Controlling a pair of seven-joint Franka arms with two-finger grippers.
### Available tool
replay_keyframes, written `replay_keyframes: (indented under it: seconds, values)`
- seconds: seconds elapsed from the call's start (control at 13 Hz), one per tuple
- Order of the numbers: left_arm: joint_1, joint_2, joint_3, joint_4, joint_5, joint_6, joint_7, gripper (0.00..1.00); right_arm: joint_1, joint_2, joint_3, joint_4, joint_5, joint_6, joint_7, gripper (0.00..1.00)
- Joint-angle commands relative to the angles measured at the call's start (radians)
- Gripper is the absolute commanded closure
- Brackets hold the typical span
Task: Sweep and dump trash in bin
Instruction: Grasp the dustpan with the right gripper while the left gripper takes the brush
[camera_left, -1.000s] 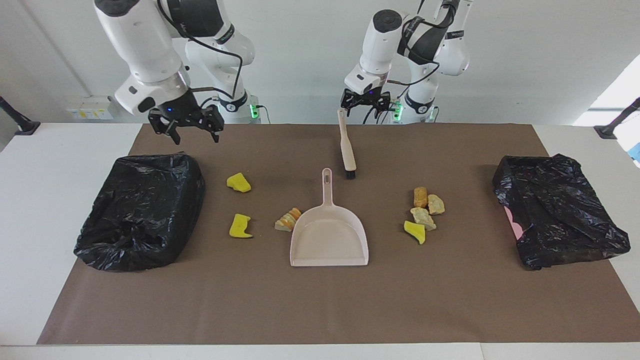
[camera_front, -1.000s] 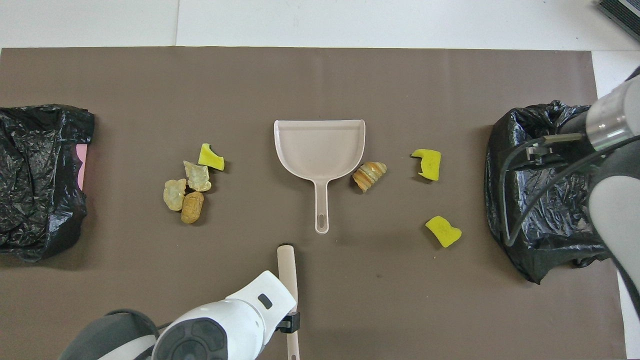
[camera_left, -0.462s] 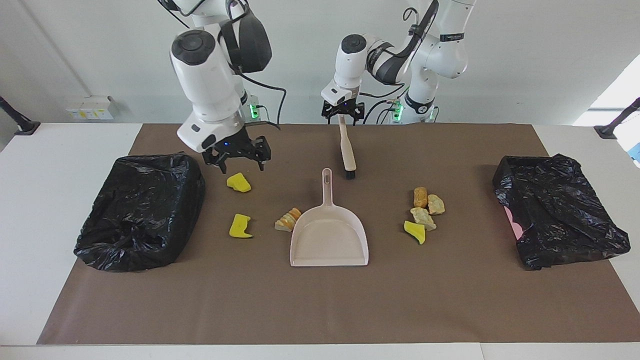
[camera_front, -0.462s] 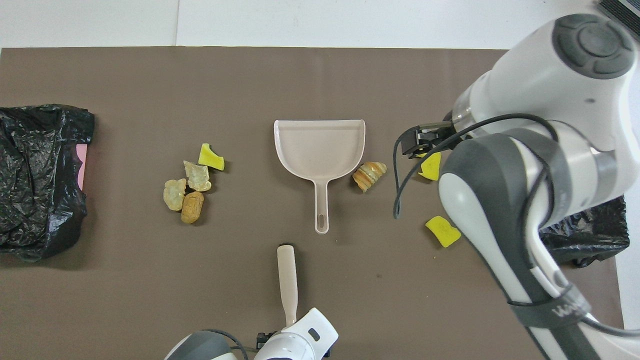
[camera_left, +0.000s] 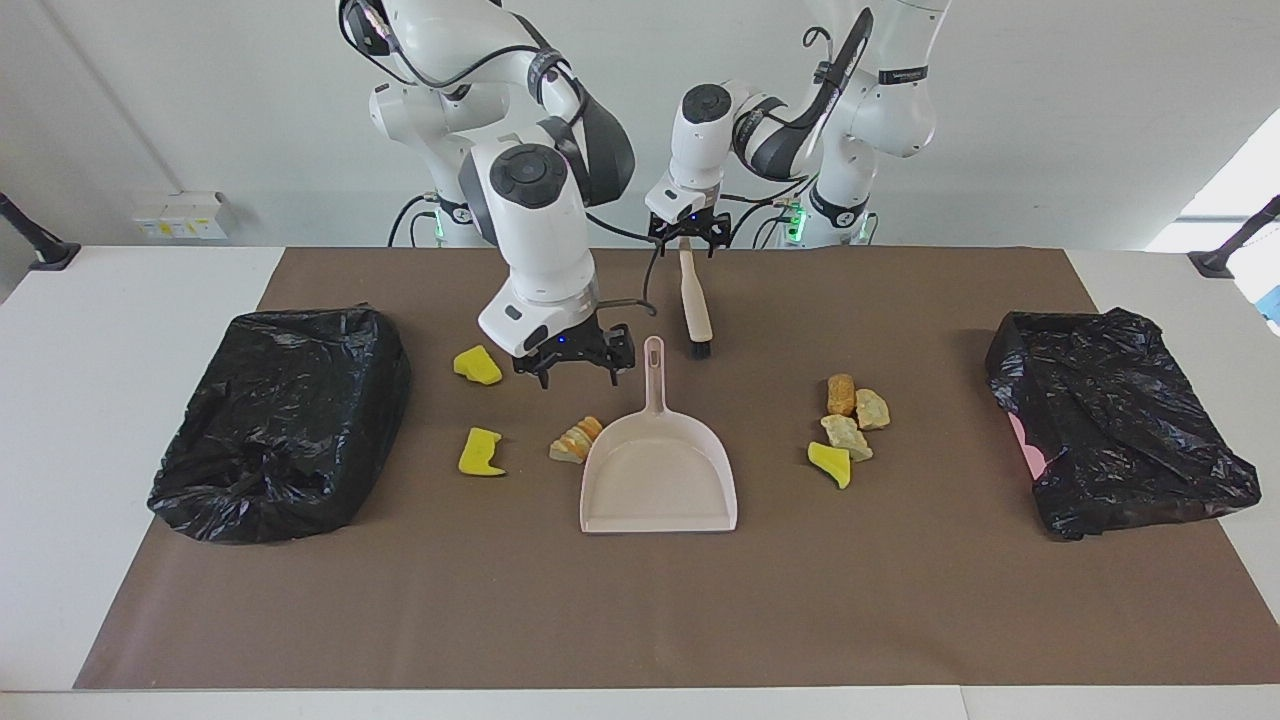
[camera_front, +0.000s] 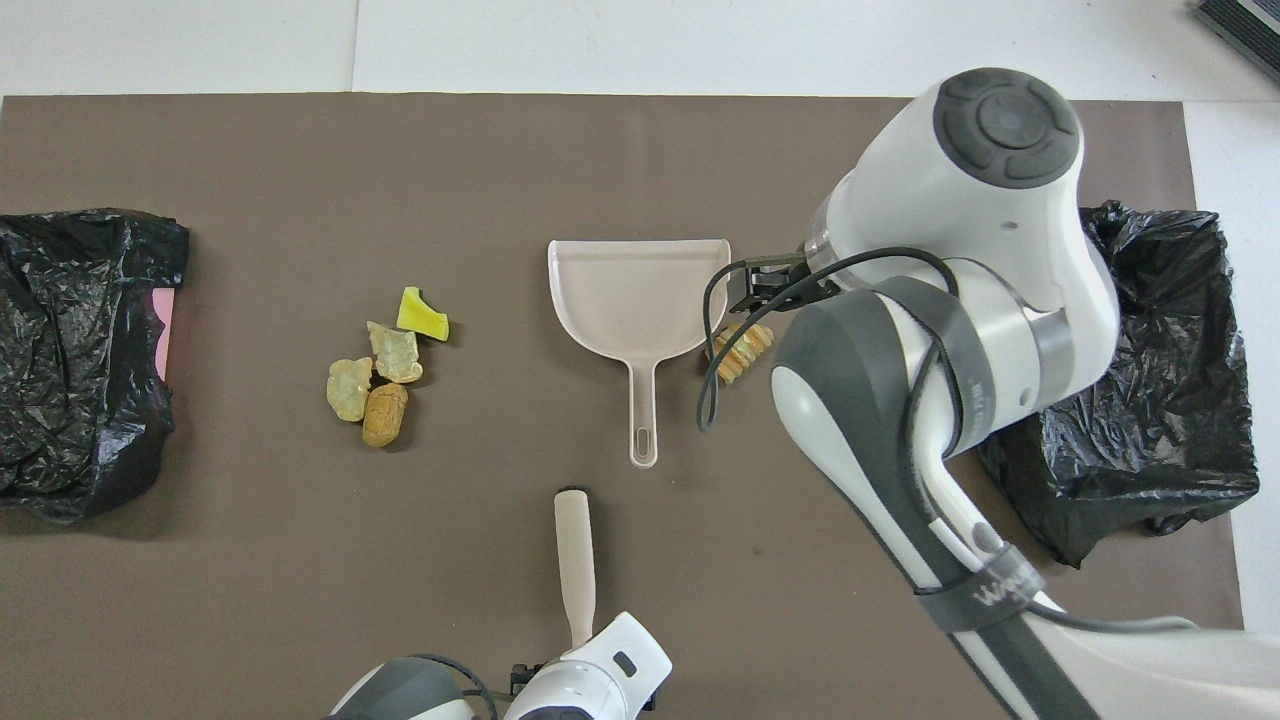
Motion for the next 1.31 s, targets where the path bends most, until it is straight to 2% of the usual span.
replay_keyframes:
  seconds: [0.0,0.08,0.15,0.31,0.38,0.54,0.69,1.0,1.08,1.15,1.23]
  values:
    - [0.011,-0.005,0.006,-0.017,-0.010,0.014,-0.011,0.69,0.049,0.055,0.001,0.032,-0.010,0.050,0.090,0.00]
    - [0.014,0.001,0.007,-0.011,-0.010,0.009,-0.011,0.91,0.065,0.061,0.001,0.027,-0.018,0.066,0.116,0.00]
    - [0.014,0.001,0.007,-0.011,-0.010,0.009,-0.011,1.00,0.086,0.063,0.003,0.019,-0.018,0.099,0.148,0.00]
    - [0.026,0.000,0.007,-0.005,-0.010,0.006,-0.007,1.00,0.127,0.049,0.003,-0.109,-0.020,0.231,0.223,0.00]
    - [0.040,-0.002,0.007,0.006,-0.010,-0.008,-0.005,1.00,0.131,0.037,0.003,-0.144,-0.020,0.253,0.222,0.00]
    - [0.043,-0.002,0.010,0.018,-0.010,-0.043,-0.005,1.00,0.132,0.017,0.003,-0.186,-0.018,0.252,0.219,0.00]
    - [0.083,-0.019,0.012,0.021,-0.008,-0.054,0.004,1.00,0.137,-0.023,0.003,-0.261,-0.018,0.253,0.202,0.00]
    - [0.181,-0.051,0.013,0.070,-0.007,-0.176,0.030,1.00,0.137,-0.075,0.004,-0.367,-0.003,0.247,0.119,0.00]
    - [0.192,-0.059,0.016,0.073,-0.004,-0.205,0.047,1.00,0.140,-0.091,0.009,-0.389,-0.001,0.247,0.119,0.02]
    - [0.218,-0.068,0.018,0.076,0.001,-0.222,0.058,1.00,0.149,-0.097,0.013,-0.401,-0.001,0.247,0.118,0.08]
    - [0.253,-0.083,0.016,0.087,0.002,-0.244,0.073,1.00,0.149,-0.099,0.015,-0.403,0.000,0.247,0.119,0.09]
